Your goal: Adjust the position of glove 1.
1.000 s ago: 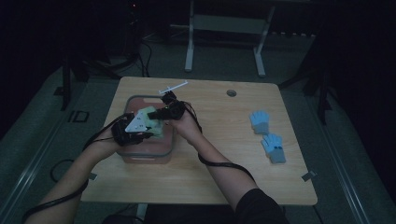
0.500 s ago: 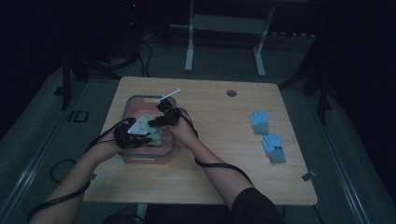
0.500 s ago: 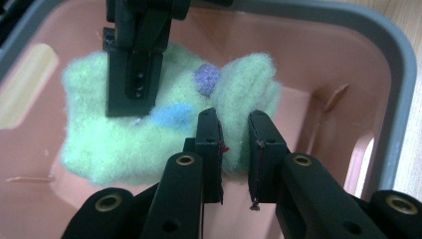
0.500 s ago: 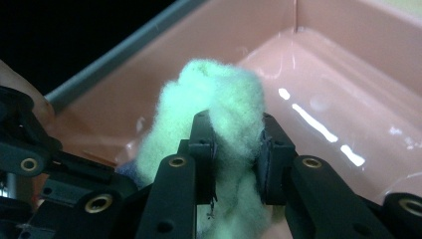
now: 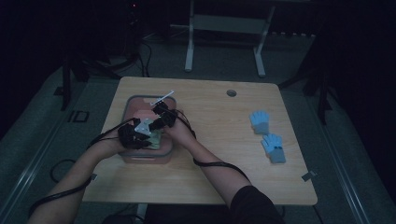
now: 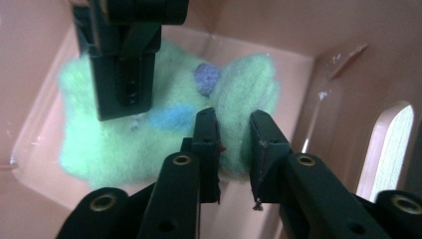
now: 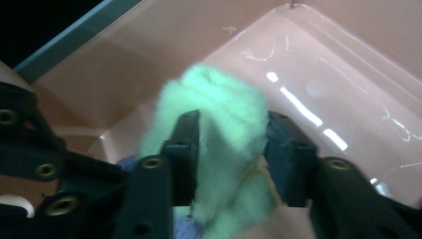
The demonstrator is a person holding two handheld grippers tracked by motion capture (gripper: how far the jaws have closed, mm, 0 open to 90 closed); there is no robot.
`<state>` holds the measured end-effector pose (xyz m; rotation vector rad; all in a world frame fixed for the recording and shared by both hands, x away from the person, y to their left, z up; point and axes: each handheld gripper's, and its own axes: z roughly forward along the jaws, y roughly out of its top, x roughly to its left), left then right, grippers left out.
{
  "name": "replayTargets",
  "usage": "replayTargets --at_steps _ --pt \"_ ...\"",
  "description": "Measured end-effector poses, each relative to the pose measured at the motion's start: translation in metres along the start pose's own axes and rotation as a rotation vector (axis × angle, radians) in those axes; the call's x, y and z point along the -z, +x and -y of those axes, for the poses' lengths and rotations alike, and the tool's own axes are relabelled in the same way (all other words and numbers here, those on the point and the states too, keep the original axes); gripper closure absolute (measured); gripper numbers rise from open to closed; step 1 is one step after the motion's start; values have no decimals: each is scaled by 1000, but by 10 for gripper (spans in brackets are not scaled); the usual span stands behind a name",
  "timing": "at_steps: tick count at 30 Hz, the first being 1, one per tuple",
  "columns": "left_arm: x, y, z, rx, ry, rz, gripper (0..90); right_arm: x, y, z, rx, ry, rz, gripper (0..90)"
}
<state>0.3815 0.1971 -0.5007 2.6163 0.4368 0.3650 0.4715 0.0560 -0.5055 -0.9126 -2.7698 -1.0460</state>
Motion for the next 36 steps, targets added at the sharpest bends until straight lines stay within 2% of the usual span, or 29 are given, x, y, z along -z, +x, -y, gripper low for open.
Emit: replayTargets --at_steps 2,3,7,11,15,16,17,19,20,21,24,29,30,36 --pt "-1 1 -1 11 8 6 702 1 -1 1 -4 -5 4 553" --pt "-1 1 -1 17 7 13 668 3 -1 1 -5 -11 -10 525" --pt "0 -1 -1 30 2 -11 523 12 0 2 -11 -37 -20 498" --pt "4 -1 1 83 -30 -43 386 30 1 5 -6 -97 -28 427" --pt "10 -2 -1 145 -76 -47 252 51 -2 10 -23 -137 -35 335" --pt "12 -1 -2 157 -85 -33 223 56 -4 12 -30 -147 -31 295" --pt "13 -1 -4 169 -94 -19 153 61 -5 14 -30 -151 -30 262" --pt "14 -1 -7 187 -102 -26 123 69 -8 19 -30 -158 -39 214" --pt "14 0 -8 207 -117 -15 90 73 -10 22 -28 -165 -40 192" --pt "14 1 -9 213 -127 -13 77 78 -13 25 -24 -172 -44 161" --pt "15 0 -15 229 -158 -8 67 86 -19 34 -29 -179 -28 144" --pt "13 -4 -27 201 -167 -10 58 100 -32 52 -29 -185 -1 144" --pt "12 -6 -33 197 -174 4 58 104 -35 56 -29 -183 4 144" --pt "11 -12 -49 160 -186 11 58 119 -48 74 -42 -203 23 145"
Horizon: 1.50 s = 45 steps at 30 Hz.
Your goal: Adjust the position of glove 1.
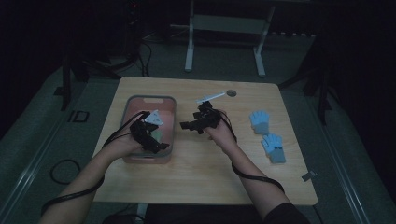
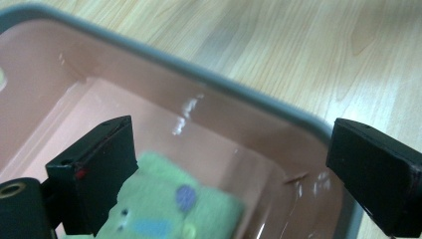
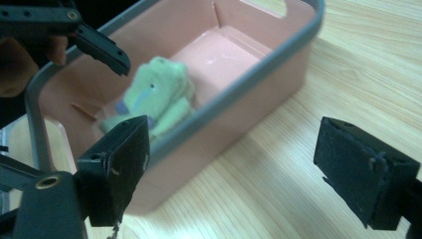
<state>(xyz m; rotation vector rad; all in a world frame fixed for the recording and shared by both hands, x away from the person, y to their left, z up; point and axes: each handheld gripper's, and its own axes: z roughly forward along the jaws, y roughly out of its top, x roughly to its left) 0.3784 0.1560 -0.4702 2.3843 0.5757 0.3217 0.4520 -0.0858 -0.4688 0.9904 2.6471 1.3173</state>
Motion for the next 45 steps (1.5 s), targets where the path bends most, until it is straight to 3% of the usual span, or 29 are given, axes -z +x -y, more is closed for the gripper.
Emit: replayTargets --at_steps 9,16,21,22,28,34,37,41,44,45 --pt "-8 -13 -18 -39 -23 22 58 24 -18 22 -9 -12 21 145" --pt "-18 -31 -33 -70 -104 63 59 46 -29 37 1 -31 57 136" --pt "-25 -40 -39 -91 -96 80 59 57 -33 43 8 -40 67 135" --pt "-32 -49 -44 -109 -93 88 59 63 -36 48 8 -50 66 135" --pt "-46 -67 -51 -123 -87 118 58 77 -42 58 -12 -62 66 135" --pt "-59 -86 -52 -127 -126 127 59 89 -50 69 -32 -74 79 133" --pt "-67 -92 -48 -101 -125 143 59 96 -53 75 -36 -80 86 133" --pt "-78 -100 -40 -100 -129 119 58 105 -60 86 -61 -78 111 126" --pt "-84 -104 -36 -75 -153 123 59 110 -65 93 -83 -80 146 124" --pt "-89 -108 -33 -81 -152 96 59 112 -66 96 -90 -84 152 124"
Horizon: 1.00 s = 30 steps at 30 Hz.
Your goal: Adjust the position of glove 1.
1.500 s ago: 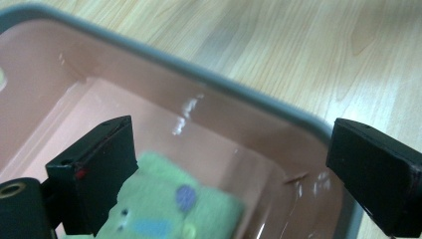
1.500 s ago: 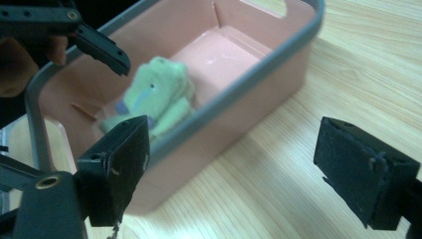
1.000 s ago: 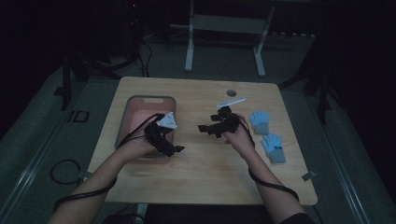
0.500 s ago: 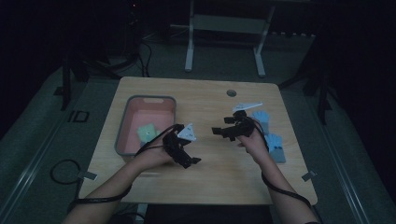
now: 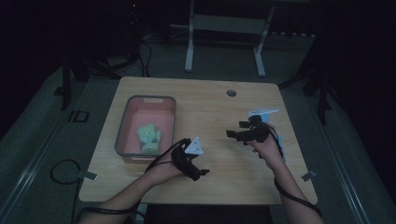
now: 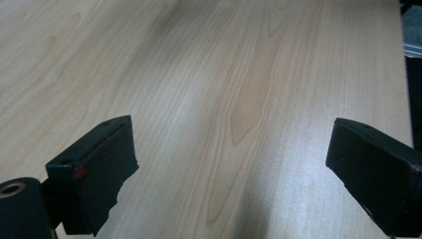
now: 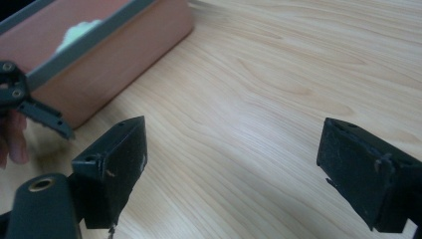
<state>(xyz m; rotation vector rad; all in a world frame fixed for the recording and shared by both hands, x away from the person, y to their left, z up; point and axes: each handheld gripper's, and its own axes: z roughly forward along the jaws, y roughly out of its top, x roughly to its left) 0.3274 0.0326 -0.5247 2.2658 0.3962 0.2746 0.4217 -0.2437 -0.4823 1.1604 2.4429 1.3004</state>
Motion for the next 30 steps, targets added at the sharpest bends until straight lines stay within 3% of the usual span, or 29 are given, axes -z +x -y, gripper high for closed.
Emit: replayTargets --at_steps 1,4,12,15,17,22,28,30 --pt "-2 -2 1 -20 12 -15 59 2 -2 3 -3 -1 2 125" --pt "-10 -8 4 -26 24 -31 58 7 -9 10 -17 -1 27 128" --pt "-20 -10 11 22 16 -30 59 22 -26 26 -21 -5 69 206" --pt "-22 -9 15 55 19 -8 58 28 -33 31 -34 -9 89 251" --pt "-23 -9 17 55 30 -4 59 31 -38 33 -29 -12 104 293" --pt "-24 -13 19 30 60 -37 58 41 -53 35 -32 -29 155 339" --pt "-25 -13 21 37 64 -46 58 50 -72 35 25 -4 239 455" --pt "-24 -13 22 46 62 -39 59 52 -79 33 23 14 263 515"
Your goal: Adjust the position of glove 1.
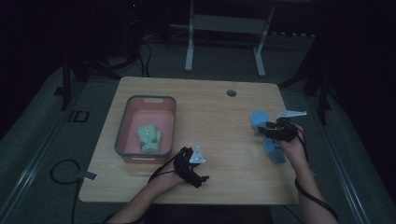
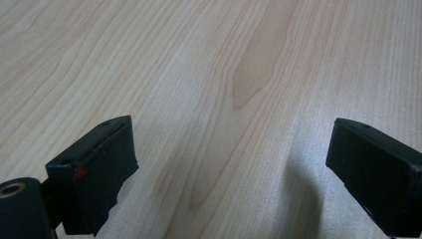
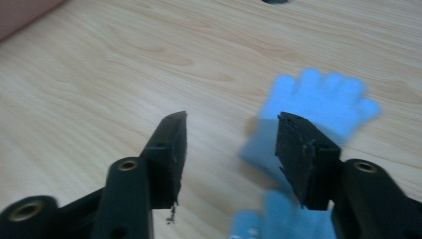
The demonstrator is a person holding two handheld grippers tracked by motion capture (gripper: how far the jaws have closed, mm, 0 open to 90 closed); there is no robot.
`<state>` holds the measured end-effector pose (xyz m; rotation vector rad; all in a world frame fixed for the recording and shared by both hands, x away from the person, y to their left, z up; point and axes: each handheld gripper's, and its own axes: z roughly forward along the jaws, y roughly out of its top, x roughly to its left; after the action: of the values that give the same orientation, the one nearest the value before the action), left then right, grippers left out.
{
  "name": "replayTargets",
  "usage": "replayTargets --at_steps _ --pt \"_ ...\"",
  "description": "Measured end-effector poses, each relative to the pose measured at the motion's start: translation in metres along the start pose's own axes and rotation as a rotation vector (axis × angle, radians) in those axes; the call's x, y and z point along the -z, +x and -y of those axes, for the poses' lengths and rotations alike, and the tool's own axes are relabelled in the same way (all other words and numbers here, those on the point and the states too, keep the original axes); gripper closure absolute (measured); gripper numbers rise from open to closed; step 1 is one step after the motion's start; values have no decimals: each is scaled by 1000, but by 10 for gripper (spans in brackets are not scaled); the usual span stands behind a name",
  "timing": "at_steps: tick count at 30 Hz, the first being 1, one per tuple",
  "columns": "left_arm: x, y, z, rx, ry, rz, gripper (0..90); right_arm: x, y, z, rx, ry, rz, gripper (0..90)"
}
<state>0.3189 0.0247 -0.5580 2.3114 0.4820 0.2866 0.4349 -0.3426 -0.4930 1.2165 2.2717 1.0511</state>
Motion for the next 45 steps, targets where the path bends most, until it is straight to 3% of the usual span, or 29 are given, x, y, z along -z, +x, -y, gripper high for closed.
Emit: replayTargets --at_steps 6,11,20,23,25,33,39,40,42,45 --pt "-3 0 2 -11 16 -2 58 -15 -24 -8 -43 76 51 677" --pt "-2 1 2 -1 4 11 58 -35 -39 -15 -58 110 60 650" --pt "-3 2 3 -5 -2 20 58 -64 -48 -19 -9 174 91 590" --pt "-3 2 3 -6 -5 20 58 -73 -48 -13 8 243 112 617" --pt "-3 2 3 -6 -5 21 58 -74 -48 -10 3 217 107 641" --pt "-2 2 5 -11 -4 17 58 -76 -41 -12 -39 226 150 812" --pt "-2 2 5 -13 -8 19 58 -73 -38 -16 -101 219 182 868" --pt "-2 2 5 -15 -5 19 58 -73 -36 -17 -89 211 187 869" --pt "-2 2 5 -18 -4 16 58 -70 -32 -19 -111 198 175 870" --pt "-2 2 5 -13 -9 17 58 -64 -24 -25 -107 185 164 871"
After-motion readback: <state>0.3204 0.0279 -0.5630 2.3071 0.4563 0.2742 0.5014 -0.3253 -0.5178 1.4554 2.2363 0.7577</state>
